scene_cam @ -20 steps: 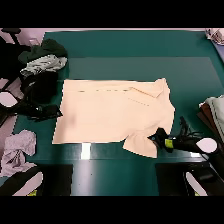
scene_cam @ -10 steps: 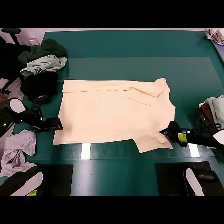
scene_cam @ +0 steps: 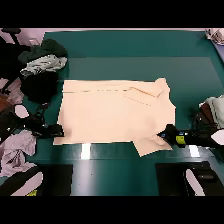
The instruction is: Fold the shirts.
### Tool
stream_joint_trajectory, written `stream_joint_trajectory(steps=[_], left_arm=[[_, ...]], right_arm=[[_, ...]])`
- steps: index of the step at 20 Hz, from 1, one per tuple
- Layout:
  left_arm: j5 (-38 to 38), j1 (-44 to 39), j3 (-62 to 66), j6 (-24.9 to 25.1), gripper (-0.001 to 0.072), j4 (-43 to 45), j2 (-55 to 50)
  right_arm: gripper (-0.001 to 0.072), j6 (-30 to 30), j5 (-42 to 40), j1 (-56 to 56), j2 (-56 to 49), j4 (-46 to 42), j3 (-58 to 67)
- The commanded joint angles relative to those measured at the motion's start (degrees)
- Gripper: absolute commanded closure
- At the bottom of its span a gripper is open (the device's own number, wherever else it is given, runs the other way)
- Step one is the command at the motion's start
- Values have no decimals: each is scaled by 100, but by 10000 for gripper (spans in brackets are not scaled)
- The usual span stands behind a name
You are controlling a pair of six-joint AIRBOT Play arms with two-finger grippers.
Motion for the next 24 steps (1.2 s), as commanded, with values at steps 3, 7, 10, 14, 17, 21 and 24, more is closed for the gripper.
stream_joint_trajectory(steps=[3,7,10,14,17,21,24], left_arm=[[144,-2,-170,157,300,-256,-11],[186,0,22,129,680,-566,0],[-374,0,538,-177,681,-551,52],[-356,0,1086,-909,681,-693,496],[179,0,1460,-1416,682,-702,621],[1469,0,1679,-2208,682,-706,503],[2131,0,1775,-2402,683,-815,66]], right_arm=[[698,282,-238,538,4,-2,7],[698,282,-219,610,4,4,9],[697,166,-63,560,4,-4,232],[698,-199,-103,557,4,-70,1064],[698,-195,-339,557,-216,-306,1556],[698,-415,-743,557,-1274,-514,2387],[698,-614,-1064,555,-2319,-522,3141]])
